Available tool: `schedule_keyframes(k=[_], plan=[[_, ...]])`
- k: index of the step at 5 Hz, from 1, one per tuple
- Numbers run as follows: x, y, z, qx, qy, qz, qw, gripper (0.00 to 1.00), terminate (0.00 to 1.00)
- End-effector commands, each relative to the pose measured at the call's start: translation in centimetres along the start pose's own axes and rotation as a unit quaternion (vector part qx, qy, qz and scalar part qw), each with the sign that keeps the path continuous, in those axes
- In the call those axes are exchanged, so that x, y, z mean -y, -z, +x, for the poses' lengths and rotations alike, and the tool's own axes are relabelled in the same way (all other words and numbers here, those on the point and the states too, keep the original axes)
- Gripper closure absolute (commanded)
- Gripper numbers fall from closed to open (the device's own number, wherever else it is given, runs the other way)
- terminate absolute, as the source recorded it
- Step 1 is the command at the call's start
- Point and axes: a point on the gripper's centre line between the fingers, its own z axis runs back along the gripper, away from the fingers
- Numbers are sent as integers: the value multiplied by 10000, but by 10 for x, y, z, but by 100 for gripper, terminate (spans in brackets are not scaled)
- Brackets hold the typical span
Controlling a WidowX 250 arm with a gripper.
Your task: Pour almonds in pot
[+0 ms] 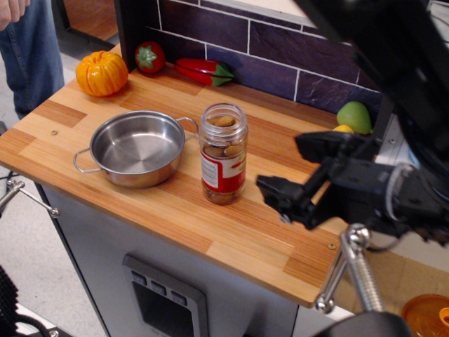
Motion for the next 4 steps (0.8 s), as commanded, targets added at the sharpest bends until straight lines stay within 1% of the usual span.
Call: schedule_keyframes(k=[1, 2, 3, 4], plan=[[-14, 20, -8, -253, -418, 5, 9988, 0, 0], [-15, 33, -6, -434, -521, 23, 9977, 0, 0], [-14, 43, -2, -553, -525, -45, 9971, 0, 0], [-11, 54, -3, -644, -483, -176, 9966, 0, 0]])
